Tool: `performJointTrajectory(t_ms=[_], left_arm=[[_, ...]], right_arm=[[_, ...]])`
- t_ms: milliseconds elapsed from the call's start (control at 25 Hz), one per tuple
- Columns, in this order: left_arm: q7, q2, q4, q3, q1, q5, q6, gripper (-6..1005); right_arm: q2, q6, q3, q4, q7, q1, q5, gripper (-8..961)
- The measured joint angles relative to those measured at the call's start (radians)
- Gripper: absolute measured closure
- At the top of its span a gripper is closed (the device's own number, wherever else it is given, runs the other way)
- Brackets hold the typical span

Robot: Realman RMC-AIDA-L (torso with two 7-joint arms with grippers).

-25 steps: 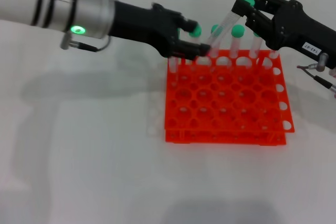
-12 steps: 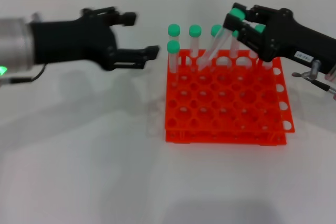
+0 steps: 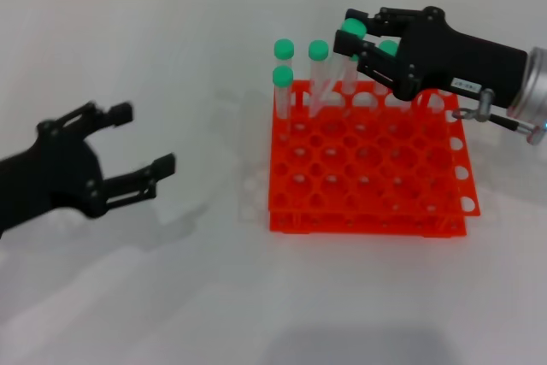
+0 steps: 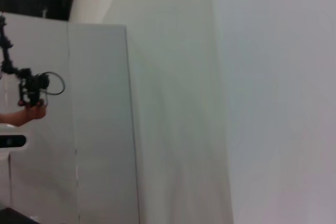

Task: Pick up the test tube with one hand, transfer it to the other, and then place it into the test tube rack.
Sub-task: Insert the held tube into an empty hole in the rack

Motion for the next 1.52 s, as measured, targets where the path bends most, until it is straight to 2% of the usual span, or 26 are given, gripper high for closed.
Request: performJointTrajectory(t_ms=[120,280,600,920,1520], left_arm=[[0.076,0.002,-0.079,-0.01,0.028,-0.056,0.0,121],[0.104,0.003,-0.156,-0.049,0.026,-0.058,0.01,122],[0.141,0.006,-0.229,-0.081,0.007,-0.066,0.012,124],[0.141,0.007,-0.249,-0.083,-0.023,-0.06,0.008,126],[0.142,0.006,-0.269,-0.095,-0.038,-0.06,0.003,131]], right_arm=[[0.004,0.04,-0.021,-0.009,0.011,0.018,0.0,694],[0.006,0.084,-0.049,-0.01,0.031,0.037,0.001,695],[0.012,0.168,-0.074,-0.012,0.039,0.047,0.015,695],[0.01,0.217,-0.077,-0.012,0.029,0.04,0.039,695],[0.009,0.225,-0.125,-0.007,0.003,0.039,0.031,694]])
